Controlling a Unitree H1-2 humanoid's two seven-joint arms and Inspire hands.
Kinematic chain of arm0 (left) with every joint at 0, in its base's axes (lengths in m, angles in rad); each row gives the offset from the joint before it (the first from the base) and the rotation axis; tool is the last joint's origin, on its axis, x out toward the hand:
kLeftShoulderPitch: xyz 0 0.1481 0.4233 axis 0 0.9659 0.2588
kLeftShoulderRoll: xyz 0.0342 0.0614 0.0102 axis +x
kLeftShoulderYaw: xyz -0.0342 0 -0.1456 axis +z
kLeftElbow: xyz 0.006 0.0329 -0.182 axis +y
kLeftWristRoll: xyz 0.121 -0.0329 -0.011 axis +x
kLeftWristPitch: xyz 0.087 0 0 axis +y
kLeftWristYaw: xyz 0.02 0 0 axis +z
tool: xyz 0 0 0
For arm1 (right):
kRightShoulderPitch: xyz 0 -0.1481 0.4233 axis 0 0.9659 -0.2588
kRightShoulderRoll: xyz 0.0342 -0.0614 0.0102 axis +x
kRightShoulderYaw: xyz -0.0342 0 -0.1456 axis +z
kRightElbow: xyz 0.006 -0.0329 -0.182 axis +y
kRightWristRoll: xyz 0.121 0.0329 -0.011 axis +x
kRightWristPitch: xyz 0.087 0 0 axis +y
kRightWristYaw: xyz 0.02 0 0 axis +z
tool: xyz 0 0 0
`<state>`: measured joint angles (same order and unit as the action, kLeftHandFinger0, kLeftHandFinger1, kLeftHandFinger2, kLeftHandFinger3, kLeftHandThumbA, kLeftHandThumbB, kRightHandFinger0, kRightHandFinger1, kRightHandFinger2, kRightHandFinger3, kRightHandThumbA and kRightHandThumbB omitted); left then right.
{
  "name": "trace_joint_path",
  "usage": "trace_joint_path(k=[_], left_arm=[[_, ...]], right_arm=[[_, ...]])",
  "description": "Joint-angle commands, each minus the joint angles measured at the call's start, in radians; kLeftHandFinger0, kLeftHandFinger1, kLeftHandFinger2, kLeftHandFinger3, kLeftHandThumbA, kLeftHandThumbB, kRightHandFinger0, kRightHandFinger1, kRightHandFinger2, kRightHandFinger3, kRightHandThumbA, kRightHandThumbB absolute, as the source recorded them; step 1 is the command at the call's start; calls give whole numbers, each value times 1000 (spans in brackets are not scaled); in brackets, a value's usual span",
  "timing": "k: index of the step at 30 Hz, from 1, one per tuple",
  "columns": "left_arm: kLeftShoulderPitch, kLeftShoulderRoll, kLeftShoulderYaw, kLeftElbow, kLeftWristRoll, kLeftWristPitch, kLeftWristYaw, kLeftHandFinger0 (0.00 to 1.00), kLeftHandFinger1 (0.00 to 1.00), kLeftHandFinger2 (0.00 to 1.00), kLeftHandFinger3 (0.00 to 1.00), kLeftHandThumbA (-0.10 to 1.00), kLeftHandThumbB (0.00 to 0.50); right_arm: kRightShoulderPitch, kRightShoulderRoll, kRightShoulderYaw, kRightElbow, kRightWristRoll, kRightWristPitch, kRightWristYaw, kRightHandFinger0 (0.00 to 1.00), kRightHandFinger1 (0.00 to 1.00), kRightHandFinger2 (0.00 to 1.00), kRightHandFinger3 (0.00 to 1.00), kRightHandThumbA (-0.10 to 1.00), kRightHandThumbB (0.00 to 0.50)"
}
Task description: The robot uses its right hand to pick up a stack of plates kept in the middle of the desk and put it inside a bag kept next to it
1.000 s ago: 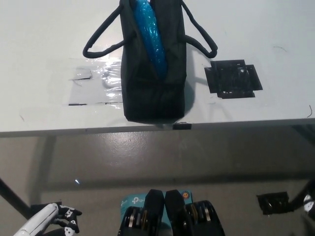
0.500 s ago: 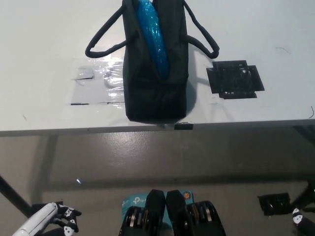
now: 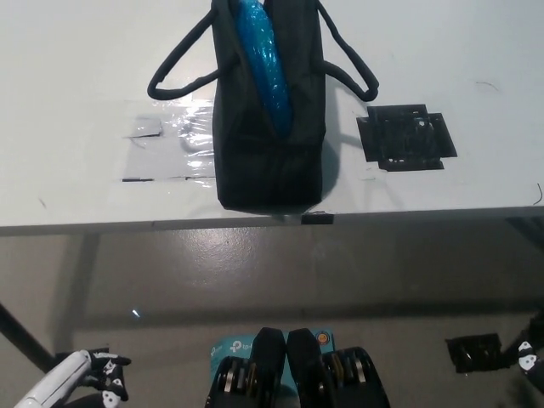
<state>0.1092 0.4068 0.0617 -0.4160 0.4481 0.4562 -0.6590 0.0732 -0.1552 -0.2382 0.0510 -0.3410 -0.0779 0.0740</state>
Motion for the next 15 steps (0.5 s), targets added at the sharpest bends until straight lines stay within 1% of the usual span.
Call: trace_joint_path(k=[1,6,7,8,9,10,11,12,13,14,15], left_arm=[[-3,8,1,-22,101,14,-100,770,808,860,913,-100,5],[-17,-14,29,-22,164,14,-162,771,816,881,938,-100,3],[-18,-26,42,-23,170,14,-178,759,799,865,932,-100,11],[-19,-35,52,-23,178,14,-189,751,790,857,928,-100,7],[-16,-37,52,-24,184,14,-190,713,748,813,893,-100,11],[-11,-37,51,-29,189,14,-194,707,742,807,882,-100,7],[-12,-37,51,-30,194,14,-199,705,740,805,879,-100,7],[-12,-38,54,-29,192,14,-204,712,748,805,870,-100,9],[-12,-41,58,-31,193,14,-210,710,745,802,859,-100,5],[-13,-40,56,-34,198,14,-215,718,755,816,877,-100,0],[-13,-38,54,-36,200,14,-217,733,771,839,898,-100,0]], right_arm=[[-8,-33,9,-27,19,-34,-44,649,780,876,1000,275,294],[-16,-37,23,-29,17,-17,-49,680,791,883,1000,259,287],[-15,-40,27,-30,16,-15,-50,674,790,882,1000,262,284],[-13,-43,30,-31,12,-14,-51,672,790,882,1000,263,283],[-11,-45,32,-32,15,-12,-50,672,793,883,1000,259,282],[-9,-47,35,-34,15,-12,-51,667,794,878,1000,250,282],[-9,-47,36,-34,15,-11,-52,665,794,877,1000,248,282],[-8,-51,40,-34,15,-16,-52,660,791,870,1000,230,268],[-7,-53,43,-38,8,-5,-53,658,788,870,1000,226,265],[-7,-53,44,-40,6,3,-54,658,787,871,1000,228,266],[-7,-55,46,-41,6,9,-54,661,790,876,1000,223,257]])
